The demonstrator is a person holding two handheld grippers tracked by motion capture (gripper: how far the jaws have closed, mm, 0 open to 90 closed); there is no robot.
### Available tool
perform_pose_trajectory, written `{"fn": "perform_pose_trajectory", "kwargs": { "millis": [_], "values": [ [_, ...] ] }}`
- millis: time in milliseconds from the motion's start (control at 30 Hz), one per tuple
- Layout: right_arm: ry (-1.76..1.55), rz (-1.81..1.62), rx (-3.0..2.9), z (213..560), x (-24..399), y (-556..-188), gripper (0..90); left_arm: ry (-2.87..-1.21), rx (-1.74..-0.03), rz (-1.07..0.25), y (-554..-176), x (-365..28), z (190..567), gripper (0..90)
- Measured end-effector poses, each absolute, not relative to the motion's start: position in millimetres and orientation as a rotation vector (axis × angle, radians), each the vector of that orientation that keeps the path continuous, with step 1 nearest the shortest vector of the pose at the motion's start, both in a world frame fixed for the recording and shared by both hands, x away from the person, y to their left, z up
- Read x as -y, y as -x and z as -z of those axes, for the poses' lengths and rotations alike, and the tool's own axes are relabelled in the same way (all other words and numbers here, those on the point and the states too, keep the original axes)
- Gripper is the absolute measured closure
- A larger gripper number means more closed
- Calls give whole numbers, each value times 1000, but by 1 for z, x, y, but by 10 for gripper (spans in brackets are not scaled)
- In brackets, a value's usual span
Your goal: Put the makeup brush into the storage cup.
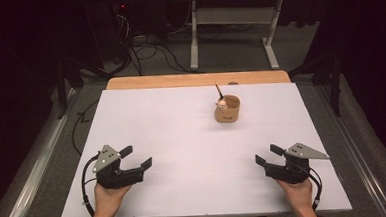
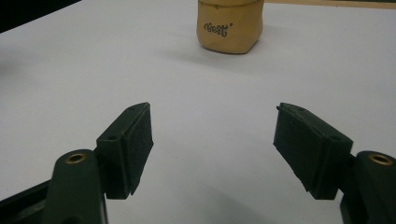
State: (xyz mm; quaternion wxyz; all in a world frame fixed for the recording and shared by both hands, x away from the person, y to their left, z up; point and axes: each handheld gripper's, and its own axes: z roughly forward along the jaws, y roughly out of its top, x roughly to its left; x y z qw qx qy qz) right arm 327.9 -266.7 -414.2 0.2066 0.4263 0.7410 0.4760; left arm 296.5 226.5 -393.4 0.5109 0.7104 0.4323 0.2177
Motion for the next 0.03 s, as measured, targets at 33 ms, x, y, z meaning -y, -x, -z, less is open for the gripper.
{"fn": "perform_pose_trajectory", "kwargs": {
  "millis": [33],
  "values": [
    [-1186,-1326,-2064,414,267,-328,298,-1708,-1042,-525,-297,-227,393,180]
  ]
}}
